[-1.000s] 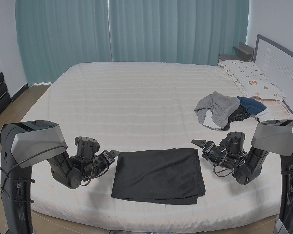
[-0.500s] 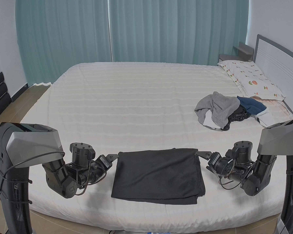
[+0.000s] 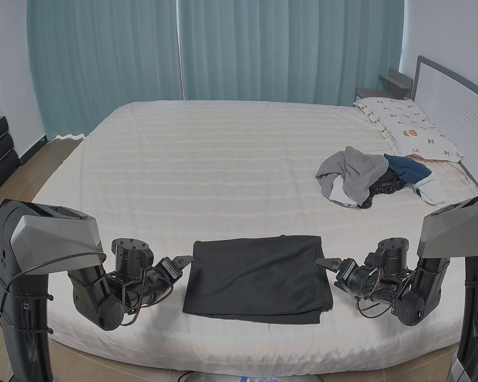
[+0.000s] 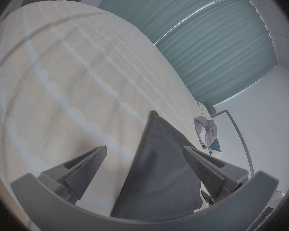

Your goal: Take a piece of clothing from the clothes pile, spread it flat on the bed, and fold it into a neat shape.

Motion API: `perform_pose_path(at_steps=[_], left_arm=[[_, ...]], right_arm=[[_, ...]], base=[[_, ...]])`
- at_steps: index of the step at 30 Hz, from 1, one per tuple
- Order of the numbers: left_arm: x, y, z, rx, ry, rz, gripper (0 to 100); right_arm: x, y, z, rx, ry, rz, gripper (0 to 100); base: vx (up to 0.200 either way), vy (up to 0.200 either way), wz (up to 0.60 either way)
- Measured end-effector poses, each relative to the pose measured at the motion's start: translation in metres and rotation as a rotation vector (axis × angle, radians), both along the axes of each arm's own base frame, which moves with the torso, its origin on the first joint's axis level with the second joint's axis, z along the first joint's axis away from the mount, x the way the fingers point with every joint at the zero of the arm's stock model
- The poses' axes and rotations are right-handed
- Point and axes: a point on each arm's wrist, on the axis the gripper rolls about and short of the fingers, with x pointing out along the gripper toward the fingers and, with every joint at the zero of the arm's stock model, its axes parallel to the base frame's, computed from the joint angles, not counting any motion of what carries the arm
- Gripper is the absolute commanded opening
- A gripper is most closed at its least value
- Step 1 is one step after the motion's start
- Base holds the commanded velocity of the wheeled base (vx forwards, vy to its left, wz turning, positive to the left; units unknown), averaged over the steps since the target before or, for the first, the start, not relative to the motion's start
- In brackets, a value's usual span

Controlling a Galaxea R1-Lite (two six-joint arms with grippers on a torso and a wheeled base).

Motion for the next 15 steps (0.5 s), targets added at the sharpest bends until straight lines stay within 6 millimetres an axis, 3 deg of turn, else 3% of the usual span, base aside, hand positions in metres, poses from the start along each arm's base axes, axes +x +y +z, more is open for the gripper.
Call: perform_pose_path(at_steps=[15], left_arm=[[-0.001, -0.001, -0.001, 0.003, 0.004, -0.005, 100]], right_arm=[[-0.013, 0.01, -0.012, -0.088, 0.029, 0.084, 100]], base=[[0.0, 0.0, 0.0]])
